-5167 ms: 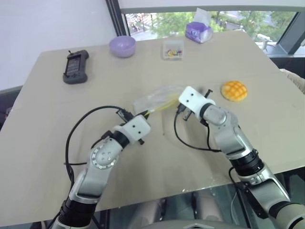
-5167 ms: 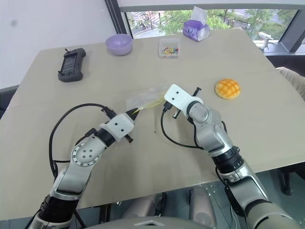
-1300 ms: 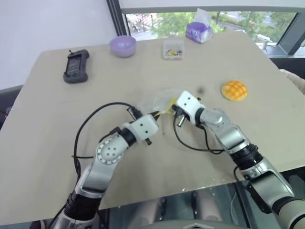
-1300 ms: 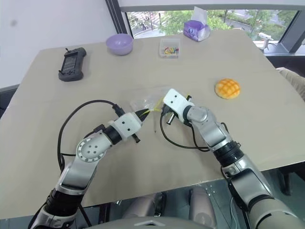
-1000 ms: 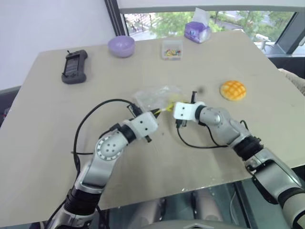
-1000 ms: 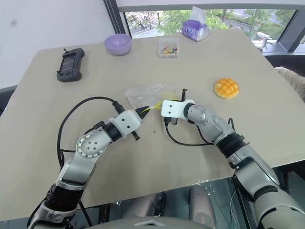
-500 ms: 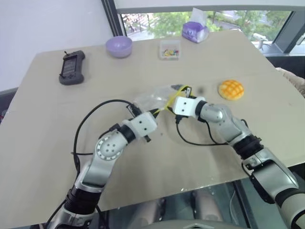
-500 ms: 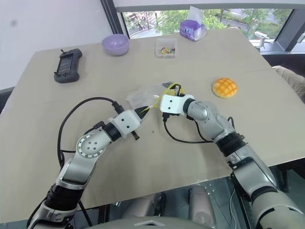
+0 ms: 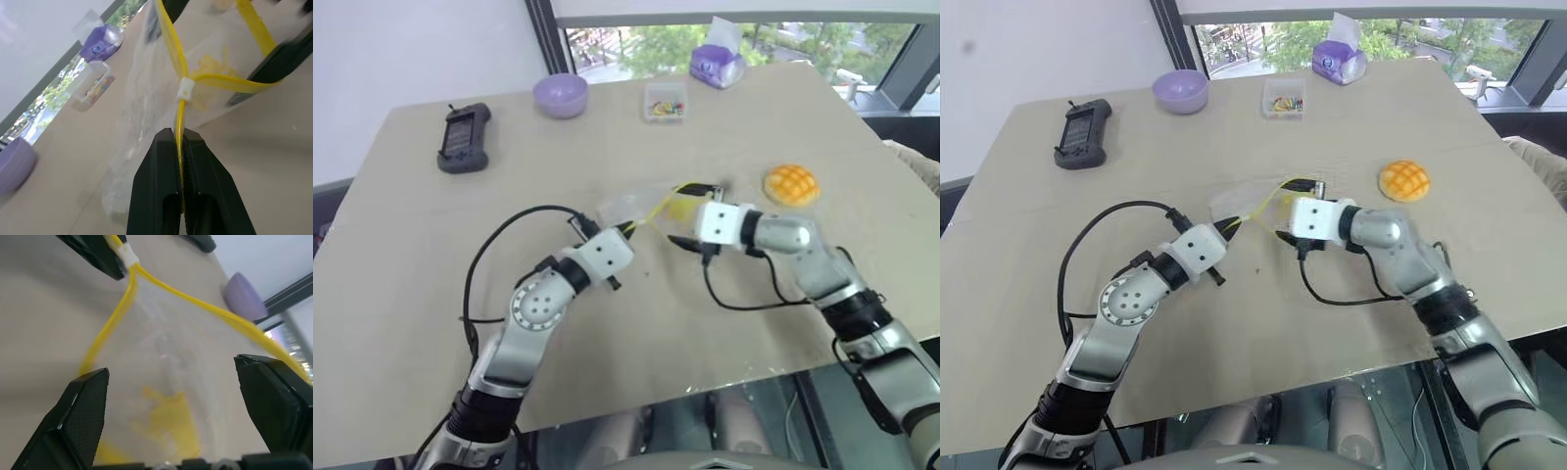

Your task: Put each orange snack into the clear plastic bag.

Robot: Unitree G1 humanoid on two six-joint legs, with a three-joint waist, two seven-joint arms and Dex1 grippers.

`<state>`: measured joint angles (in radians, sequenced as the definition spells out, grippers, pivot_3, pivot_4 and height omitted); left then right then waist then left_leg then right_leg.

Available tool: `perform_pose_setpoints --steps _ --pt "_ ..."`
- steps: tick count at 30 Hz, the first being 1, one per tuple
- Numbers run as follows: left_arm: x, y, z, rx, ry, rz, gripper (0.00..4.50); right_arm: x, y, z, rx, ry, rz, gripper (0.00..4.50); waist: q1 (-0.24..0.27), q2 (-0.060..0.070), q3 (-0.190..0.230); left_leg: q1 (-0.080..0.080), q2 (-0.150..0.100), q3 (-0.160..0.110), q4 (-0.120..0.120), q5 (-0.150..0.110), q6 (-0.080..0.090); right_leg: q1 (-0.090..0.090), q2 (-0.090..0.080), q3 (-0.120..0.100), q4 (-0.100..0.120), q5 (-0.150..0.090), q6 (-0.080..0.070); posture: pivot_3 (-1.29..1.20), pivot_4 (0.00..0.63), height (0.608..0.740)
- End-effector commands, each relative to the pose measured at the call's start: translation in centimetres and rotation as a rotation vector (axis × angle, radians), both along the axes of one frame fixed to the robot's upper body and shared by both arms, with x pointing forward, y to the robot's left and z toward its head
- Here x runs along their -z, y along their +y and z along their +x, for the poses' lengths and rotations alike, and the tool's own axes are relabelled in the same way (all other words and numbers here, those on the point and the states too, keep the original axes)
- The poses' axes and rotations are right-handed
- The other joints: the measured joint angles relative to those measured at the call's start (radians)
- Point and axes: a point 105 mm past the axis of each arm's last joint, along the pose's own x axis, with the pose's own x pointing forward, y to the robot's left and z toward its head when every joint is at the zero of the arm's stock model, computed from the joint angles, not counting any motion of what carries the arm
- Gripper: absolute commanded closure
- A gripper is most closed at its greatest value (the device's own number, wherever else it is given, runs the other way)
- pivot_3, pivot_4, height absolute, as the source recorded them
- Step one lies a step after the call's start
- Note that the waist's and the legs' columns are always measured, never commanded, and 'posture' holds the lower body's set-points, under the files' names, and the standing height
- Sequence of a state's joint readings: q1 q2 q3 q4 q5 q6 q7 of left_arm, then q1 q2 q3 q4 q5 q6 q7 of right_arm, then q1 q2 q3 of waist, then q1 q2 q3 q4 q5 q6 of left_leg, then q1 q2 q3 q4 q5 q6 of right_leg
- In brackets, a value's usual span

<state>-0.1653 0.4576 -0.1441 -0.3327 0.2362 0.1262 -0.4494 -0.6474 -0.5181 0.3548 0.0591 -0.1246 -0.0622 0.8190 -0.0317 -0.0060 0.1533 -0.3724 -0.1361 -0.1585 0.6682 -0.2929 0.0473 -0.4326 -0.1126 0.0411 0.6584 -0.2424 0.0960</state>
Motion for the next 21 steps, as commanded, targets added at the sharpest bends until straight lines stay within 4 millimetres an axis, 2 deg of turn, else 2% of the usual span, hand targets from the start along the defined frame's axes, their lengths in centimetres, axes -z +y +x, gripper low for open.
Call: perform_pose_setpoints --steps 1,3,5,8,9,12,16,19,21 --pt "-1.2 0.3 -0.1 -0.037 -0.054 -0.021 4.5 -2.8 -0.8 -1.5 -0.053 0.11 0.131 0.05 0.0 0.0 0.0 0.0 0.0 0.0 0.0 0.0 0.0 0.0 0.0 0.0 0.0 0.0 0.0 0.0 0.15 0.736" --pt "-1.2 0.2 -0.1 -0.043 -0.057 -0.029 4.5 -3.7 -1.9 -1.4 -0.027 0.185 0.216 0.05 0.002 0.0 0.0 0.0 0.0 0.0 0.0 0.0 0.0 0.0 0.0 0.0 0.0 0.0 0.0 0.0 0.15 0.736" --pt "-1.3 0.2 -0.2 -0.047 -0.06 -0.031 4.5 -4.4 -3.8 -0.3 0.06 0.227 0.302 0.05 0.005 0.0 0.0 0.0 0.0 0.0 0.0 0.0 0.0 0.0 0.0 0.0 0.0 0.0 0.0 0.0 0.15 0.736" --pt "-1.5 0.2 -0.1 -0.057 -0.066 -0.04 4.5 -4.2 -8.5 3.1 0.336 0.222 0.381 0.05 0.019 0.0 0.0 0.0 0.0 0.0 0.0 0.0 0.0 0.0 0.0 0.0 0.0 0.0 0.0 0.0 0.15 0.736" --pt "-1.5 0.2 -0.1 -0.062 -0.068 -0.045 4.5 -3.7 -10.6 4.5 0.464 0.216 0.404 0.05 0.022 0.0 0.0 0.0 0.0 0.0 0.0 0.0 0.0 0.0 0.0 0.0 0.0 0.0 0.0 0.0 0.15 0.736" --pt "-1.6 0.0 -0.1 -0.067 -0.067 -0.053 4.5 -2.6 -15.3 6.8 0.757 0.215 0.488 0.05 0.027 0.0 0.0 0.0 0.0 0.001 0.0 0.0 0.0 0.0 0.0 0.0 0.0 0.0 0.0 0.0 0.15 0.736" --pt "-1.5 -0.3 -0.1 -0.057 -0.062 -0.057 4.5 -0.8 -17.8 8.1 0.919 0.226 0.514 0.05 0.021 0.0 0.0 0.0 0.0 0.001 0.0 0.0 0.0 0.0 -0.001 0.0 0.0 0.0 0.0 0.0 0.15 0.736" --pt "-1.5 -0.4 0.0 -0.053 -0.063 -0.056 4.5 -0.3 -18.7 8.9 0.991 0.256 0.568 0.05 0.013 0.0 0.0 0.0 0.0 0.003 0.0 0.0 0.0 -0.001 -0.001 0.002 0.0 0.0 0.0 0.0 0.15 0.736" --pt "-1.5 -0.4 0.1 -0.053 -0.065 -0.054 4.5 0.0 -18.4 9.3 0.985 0.297 0.6 0.05 0.013 0.0 0.0 0.0 0.0 0.004 0.0 0.0 0.0 -0.001 0.0 0.003 0.001 0.0 0.0 0.0 0.15 0.736"
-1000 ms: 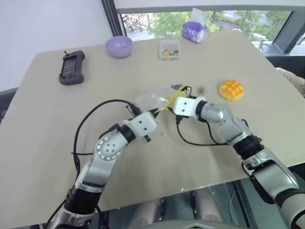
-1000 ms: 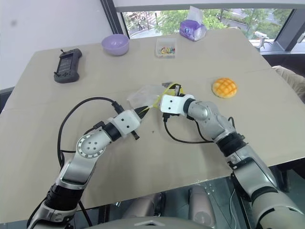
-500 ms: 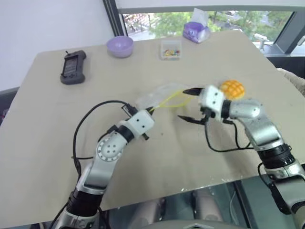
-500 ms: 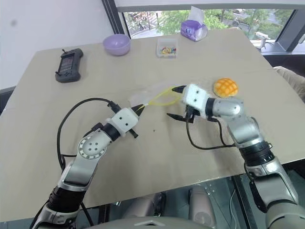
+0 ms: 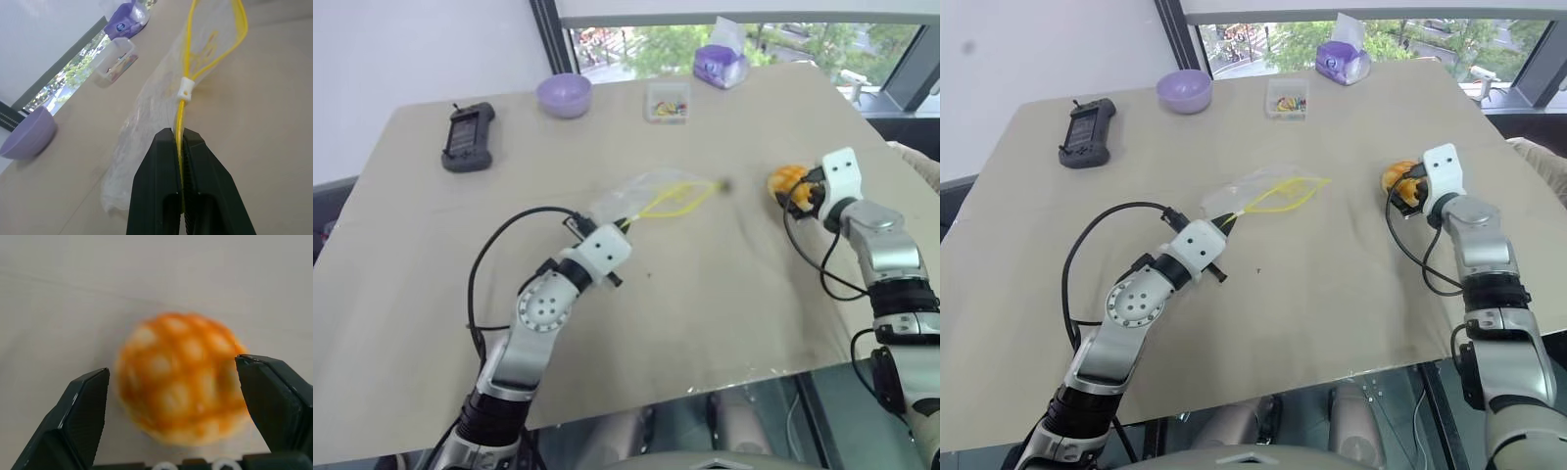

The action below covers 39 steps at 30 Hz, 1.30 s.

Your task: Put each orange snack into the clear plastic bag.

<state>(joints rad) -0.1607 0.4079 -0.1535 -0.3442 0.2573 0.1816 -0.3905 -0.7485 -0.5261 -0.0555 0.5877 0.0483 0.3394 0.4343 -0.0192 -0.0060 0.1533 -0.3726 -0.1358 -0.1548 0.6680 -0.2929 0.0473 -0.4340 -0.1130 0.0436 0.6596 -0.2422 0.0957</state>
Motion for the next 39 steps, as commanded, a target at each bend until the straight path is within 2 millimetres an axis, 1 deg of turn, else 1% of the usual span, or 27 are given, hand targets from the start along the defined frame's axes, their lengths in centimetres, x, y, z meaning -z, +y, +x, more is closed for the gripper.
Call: perform_pose_setpoints --steps 1,4,6,9,13,15,17,18,21,25,26,27,29,30,32,33,35,36,39 --pt "-1.7 -0.2 -0.2 0.011 -0.069 0.0 4.5 -2.3 -0.1 1.1 0.024 -0.065 0.073 0.05 0.0 0.0 0.0 0.0 0.0 0.0 0.0 0.0 0.0 0.0 0.0 0.0 0.0 0.0 0.0 0.0 0.15 0.736" --pt "-1.7 -0.2 -0.2 0.012 -0.07 0.003 4.5 -2.4 -0.7 1.9 0.077 -0.066 0.103 0.05 0.003 0.0 0.0 0.0 0.0 0.0 0.0 0.0 0.0 0.0 0.0 0.0 0.0 0.0 0.0 0.0 0.15 0.736" --pt "-1.7 -0.3 -0.2 0.016 -0.071 0.004 4.5 -2.4 -0.7 2.3 0.094 -0.056 0.142 0.05 0.004 0.0 0.0 0.0 0.0 0.0 0.0 0.0 0.0 0.0 0.0 0.0 0.0 0.0 0.0 0.0 0.15 0.736" --pt "-1.7 -0.4 -0.2 0.017 -0.073 0.005 4.5 -1.4 -0.4 2.6 0.098 0.003 0.227 0.05 0.003 0.0 0.0 -0.001 0.0 0.0 0.0 0.0 0.0 0.0 0.0 0.0 -0.001 0.0 0.0 0.0 0.15 0.736" --pt "-1.7 -0.2 -0.1 0.01 -0.075 0.006 4.5 0.2 -0.5 2.4 0.108 0.088 0.255 0.05 0.003 0.0 0.0 -0.001 0.0 0.0 0.0 0.0 0.0 0.0 0.0 0.0 0.0 0.0 0.0 0.0 0.15 0.736" --pt "-1.7 -0.1 -0.2 0.006 -0.076 0.007 4.5 1.2 -0.9 2.2 0.135 0.13 0.228 0.05 0.003 0.0 0.0 -0.001 0.0 -0.001 0.001 0.0 0.0 0.0 0.0 -0.001 0.0 0.0 0.0 0.0 0.15 0.736" --pt "-1.7 -0.1 -0.2 0.003 -0.077 0.008 4.5 2.0 -0.9 2.0 0.127 0.167 0.197 0.58 0.003 0.0 -0.001 -0.001 0.0 -0.001 0.001 0.0 0.0 0.0 0.0 -0.001 0.0 0.0 0.0 0.0 0.15 0.736" --pt "-1.7 0.0 -0.2 0.001 -0.078 0.008 4.5 2.3 -0.7 1.9 0.116 0.184 0.193 0.93 0.003 -0.001 -0.001 0.0 0.0 -0.001 0.001 0.0 0.0 0.0 0.0 -0.001 0.0 0.0 0.0 0.0 0.15 0.736" --pt "-1.7 0.0 -0.3 -0.002 -0.079 0.008 4.5 3.0 -0.3 1.7 0.094 0.225 0.174 2.3 0.003 -0.002 -0.002 0.0 0.0 -0.001 0.001 0.0 0.0 0.001 0.0 -0.001 0.0 0.0 0.0 0.0 0.15 0.736" --pt "-1.6 0.1 -0.3 -0.004 -0.078 0.009 4.5 3.0 -0.3 1.7 0.098 0.224 0.174 4.02 0.003 -0.003 -0.003 0.0 0.0 -0.001 0.001 0.0 0.0 0.001 0.0 -0.001 0.0 0.0 0.0 0.0 0.15 0.736" --pt "-1.6 0.1 -0.4 -0.005 -0.078 0.009 4.5 3.0 -0.3 1.7 0.099 0.221 0.173 4.35 0.003 -0.003 -0.003 0.0 0.0 -0.001 0.001 0.0 0.0 0.001 0.0 -0.001 0.0 0.0 0.0 0.0 0.15 0.736" --pt "-1.6 0.1 -0.3 -0.005 -0.078 0.01 4.5 2.7 -0.3 1.8 0.096 0.208 0.172 4.43 0.003 -0.003 -0.003 0.0 0.0 -0.001 0.001 0.0 0.0 0.001 0.0 -0.001 0.0 0.0 0.0 0.0 0.15 0.736" --pt "-1.6 0.1 -0.3 -0.005 -0.077 0.01 4.5 2.2 -0.1 2.0 0.08 0.181 0.172 4.43 0.003 -0.003 -0.003 0.0 0.0 -0.001 0.001 0.0 0.0 0.001 0.0 -0.001 0.0 0.0 0.0 0.0 0.15 0.736" --pt "-1.6 0.1 -0.3 -0.004 -0.076 0.011 4.5 1.1 0.3 2.2 0.037 0.134 0.168 4.43 0.003 -0.003 -0.003 0.0 0.0 -0.001 0.001 0.0 0.0 0.001 0.0 -0.001 0.0 0.0 0.0 0.0 0.15 0.736" --pt "-1.6 0.1 -0.3 -0.002 -0.075 0.012 4.5 -0.3 1.0 2.3 -0.031 0.073 0.164 4.43 0.002 -0.003 -0.003 0.0 0.0 -0.001 0.001 0.0 0.0 0.001 0.0 -0.001 0.0 0.0 0.0 0.0 0.15 0.736" --pt "-1.6 0.1 -0.3 -0.001 -0.075 0.013 4.5 -1.5 1.7 2.2 -0.092 0.046 0.179 4.43 0.001 -0.003 -0.003 0.0 0.0 -0.001 0.001 0.0 0.0 0.001 0.0 -0.001 0.0 0.0 0.0 0.0 0.15 0.736" --pt "-1.6 0.1 -0.3 0.001 -0.074 0.015 4.5 -3.8 3.3 1.4 -0.234 0.015 0.218 4.43 -0.001 -0.003 -0.002 0.0 0.0 -0.001 0.001 0.0 0.0 0.001 0.0 -0.001 0.0 0.0 0.0 0.0 0.15 0.736" --pt "-1.6 0.1 -0.3 0.002 -0.073 0.015 4.5 -5.1 4.1 0.6 -0.313 -0.013 0.22 4.43 -0.002 -0.002 -0.003 -0.002 0.0 -0.001 0.001 0.0 0.0 -0.001 0.0 -0.001 0.0 0.0 0.0 0.0 0.15 0.736" --pt "-1.6 0.1 -0.3 0.004 -0.071 0.016 4.5 -7.8 5.8 -1.9 -0.493 -0.037 0.238 4.43 -0.001 -0.002 -0.002 -0.012 0.0 -0.001 0.004 0.0 0.0 -0.01 -0.001 -0.001 0.003 0.0 0.0 0.0 0.15 0.736"
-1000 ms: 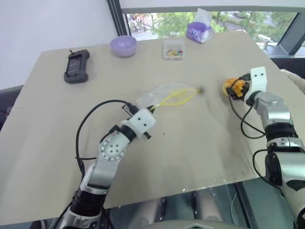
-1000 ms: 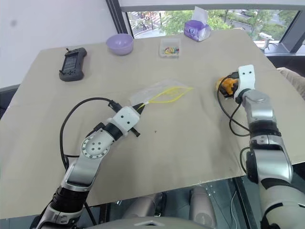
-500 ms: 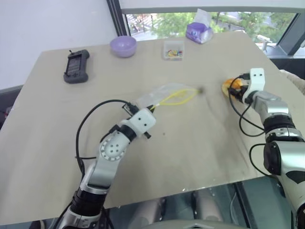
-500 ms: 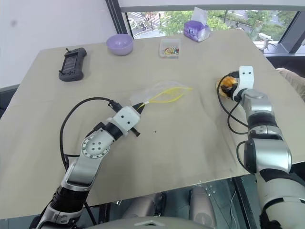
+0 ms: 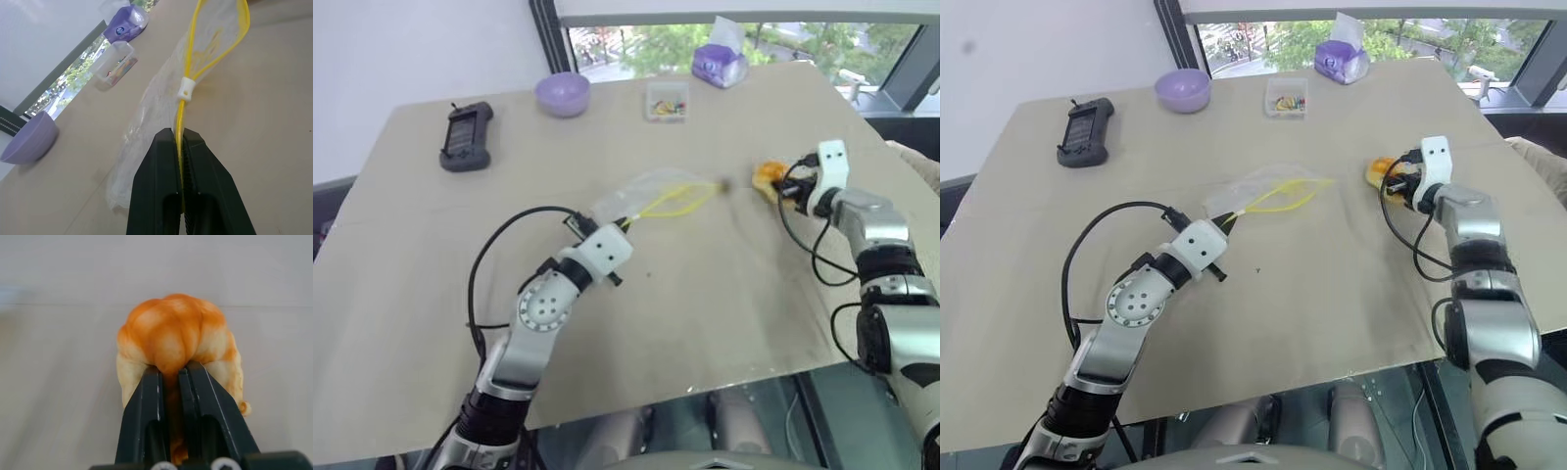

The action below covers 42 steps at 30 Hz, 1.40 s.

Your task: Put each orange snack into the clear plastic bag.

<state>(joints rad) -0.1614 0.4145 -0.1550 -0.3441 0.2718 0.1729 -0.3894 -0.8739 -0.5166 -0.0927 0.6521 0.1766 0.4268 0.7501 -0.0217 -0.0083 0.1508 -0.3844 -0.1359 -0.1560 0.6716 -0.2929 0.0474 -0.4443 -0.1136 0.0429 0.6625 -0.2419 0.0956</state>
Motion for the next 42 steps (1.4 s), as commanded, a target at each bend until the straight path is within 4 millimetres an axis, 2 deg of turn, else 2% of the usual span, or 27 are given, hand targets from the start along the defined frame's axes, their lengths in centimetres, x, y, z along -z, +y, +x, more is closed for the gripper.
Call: perform_pose_setpoints --steps 1,5,7,9,12,16,23,32,42 --pt "-1.5 0.0 -0.3 0.007 -0.058 -0.004 4.5 -5.9 2.1 -2.9 -0.218 -0.137 0.023 4.43 0.003 0.0 0.0 -0.001 0.0 0.0 0.0 0.0 0.0 -0.001 0.0 0.0 0.0 0.0 0.0 0.0 0.15 0.736" --pt "-1.4 -0.2 -0.3 0.014 -0.054 -0.007 4.5 -8.5 4.8 -7.5 -0.48 -0.156 0.041 4.43 0.008 0.0 0.0 -0.002 0.0 -0.002 0.0 0.0 0.0 -0.001 -0.001 -0.002 -0.001 0.0 0.0 0.0 0.15 0.736" --pt "-1.3 -0.3 -0.4 0.018 -0.052 -0.008 4.5 -8.1 6.4 -9.7 -0.602 -0.122 0.004 4.43 0.012 0.0 0.0 -0.001 0.0 -0.001 0.0 0.0 0.0 0.0 -0.002 -0.001 -0.001 0.0 0.0 0.0 0.15 0.736" --pt "-1.3 -0.4 -0.4 0.023 -0.052 -0.008 4.5 -6.6 8.1 -10.9 -0.672 -0.06 -0.051 4.43 0.011 0.0 0.0 -0.001 0.0 -0.002 0.0 0.0 0.0 0.0 -0.004 -0.002 -0.001 0.0 0.0 0.0 0.15 0.736" --pt "-1.4 -0.5 -0.4 0.027 -0.054 -0.007 4.5 -4.6 10.0 -10.8 -0.678 -0.015 -0.115 4.43 0.007 0.0 0.0 0.0 0.0 0.0 0.001 0.0 0.0 0.0 -0.005 -0.001 0.0 0.0 0.0 0.0 0.15 0.736" --pt "-1.5 -0.6 -0.3 0.033 -0.057 -0.007 4.5 -3.5 11.7 -10.5 -0.695 0.005 -0.13 4.43 0.011 0.0 0.0 -0.001 0.0 -0.001 0.002 0.0 0.0 0.0 -0.004 -0.001 0.0 0.001 0.0 0.0 0.15 0.736" --pt "-1.6 -0.7 -0.4 0.042 -0.059 -0.007 4.5 -2.5 11.9 -8.9 -0.633 0.026 -0.17 4.43 0.012 -0.001 0.0 -0.002 -0.001 -0.002 0.003 0.0 0.0 0.0 -0.003 -0.003 -0.001 0.001 0.0 0.0 0.15 0.736" --pt "-1.6 -0.9 -0.4 0.066 -0.061 0.009 4.5 -2.3 10.8 -6.6 -0.475 0.109 -0.135 4.43 0.008 -0.001 0.0 -0.002 -0.001 -0.002 0.003 0.0 0.0 0.0 -0.003 -0.003 0.0 0.001 0.0 0.0 0.15 0.736" --pt "-1.5 -1.1 -0.4 0.116 -0.067 0.05 4.5 -3.0 14.4 -5.7 -0.465 0.153 -0.008 4.43 0.005 -0.001 0.0 -0.002 -0.001 -0.002 0.003 0.0 0.0 0.0 -0.003 -0.002 0.0 0.001 0.0 0.0 0.15 0.736"
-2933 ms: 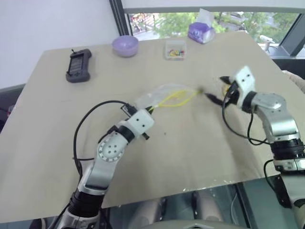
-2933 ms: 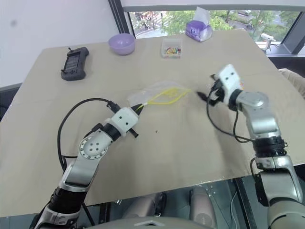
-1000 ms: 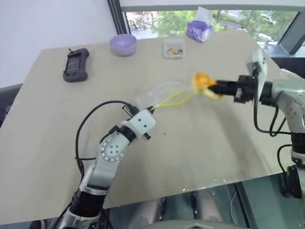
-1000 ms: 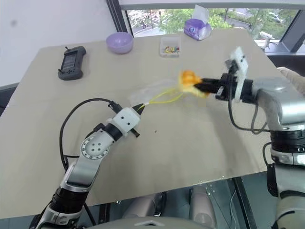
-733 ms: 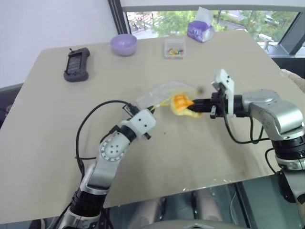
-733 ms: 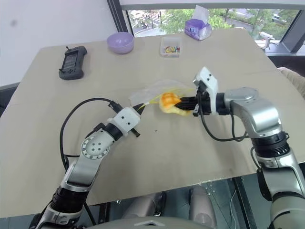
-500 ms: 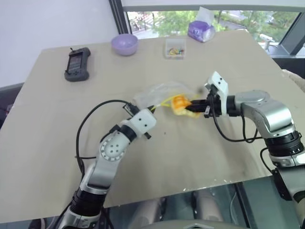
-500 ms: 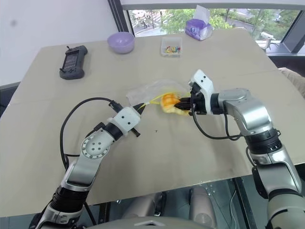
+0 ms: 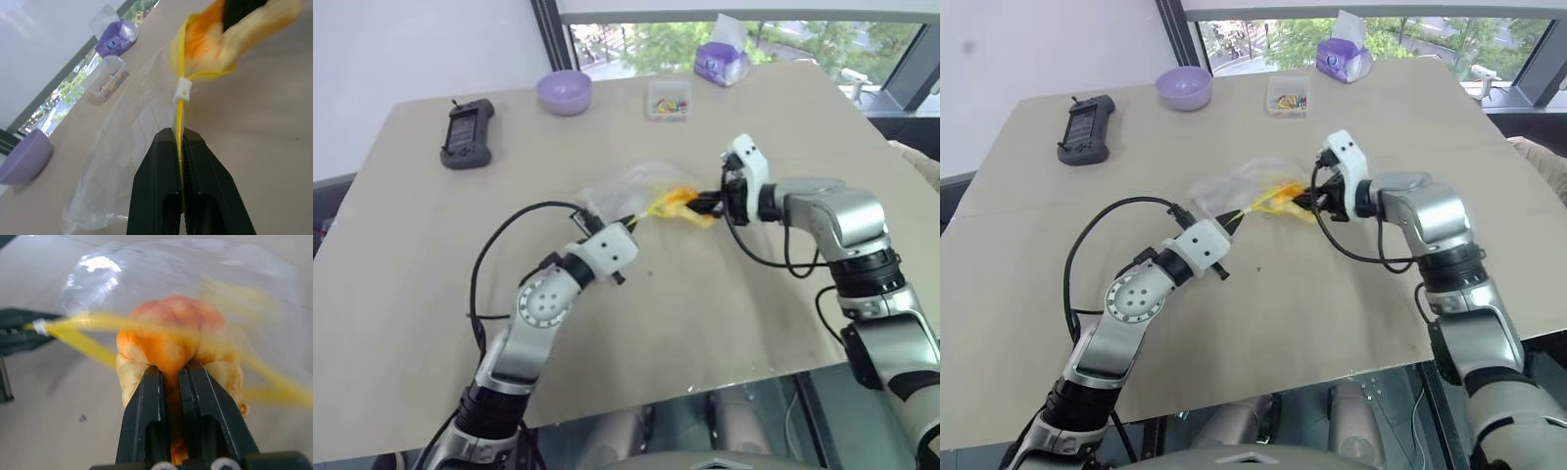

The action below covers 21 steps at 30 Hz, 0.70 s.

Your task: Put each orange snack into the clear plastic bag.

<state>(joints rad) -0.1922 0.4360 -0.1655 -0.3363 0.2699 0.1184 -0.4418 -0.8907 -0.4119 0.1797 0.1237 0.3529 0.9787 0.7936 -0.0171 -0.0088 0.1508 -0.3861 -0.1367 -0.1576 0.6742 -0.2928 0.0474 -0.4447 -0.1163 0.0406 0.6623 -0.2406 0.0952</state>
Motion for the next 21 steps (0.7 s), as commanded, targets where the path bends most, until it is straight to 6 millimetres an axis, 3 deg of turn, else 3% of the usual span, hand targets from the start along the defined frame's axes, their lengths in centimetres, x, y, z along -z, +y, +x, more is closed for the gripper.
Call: perform_pose_setpoints --steps 1,4,9,14,21 --pt "-0.8 -0.2 -0.3 0.038 -0.038 0.012 4.5 -1.7 1.1 0.2 -0.01 -0.027 0.055 4.43 0.0 0.0 0.0 0.0 0.0 0.0 0.0 0.0 0.0 0.0 0.0 0.0 0.0 0.0 0.0 0.0 0.15 0.736" --pt "-0.8 -0.2 -0.3 0.047 -0.04 0.02 4.5 -1.0 1.9 0.1 -0.034 -0.031 0.022 4.43 -0.001 0.0 0.0 0.0 0.0 0.0 0.0 0.0 0.0 0.0 0.001 0.0 0.0 0.0 0.0 0.0 0.15 0.736" --pt "-0.9 -0.3 -0.4 0.06 -0.041 0.024 4.5 0.2 2.2 1.7 0.027 -0.062 -0.043 4.43 -0.003 0.0 0.0 0.0 0.0 0.0 0.0 0.0 0.0 0.0 0.001 0.0 0.0 0.0 0.0 0.0 0.15 0.736" --pt "-0.8 -0.5 -0.7 0.077 -0.036 0.023 4.5 -1.0 4.7 1.4 -0.007 -0.071 0.043 4.43 -0.023 0.0 0.0 0.0 0.0 0.0 0.0 0.0 0.0 0.0 0.001 0.0 0.0 0.0 0.0 0.0 0.15 0.736" --pt "-0.9 -0.4 -0.7 0.082 -0.036 0.027 4.5 -2.4 6.3 0.7 -0.045 -0.05 0.157 4.43 -0.026 0.0 0.0 0.0 0.0 -0.001 0.0 0.0 0.0 0.0 0.002 0.0 0.001 0.0 0.0 0.0 0.15 0.736"
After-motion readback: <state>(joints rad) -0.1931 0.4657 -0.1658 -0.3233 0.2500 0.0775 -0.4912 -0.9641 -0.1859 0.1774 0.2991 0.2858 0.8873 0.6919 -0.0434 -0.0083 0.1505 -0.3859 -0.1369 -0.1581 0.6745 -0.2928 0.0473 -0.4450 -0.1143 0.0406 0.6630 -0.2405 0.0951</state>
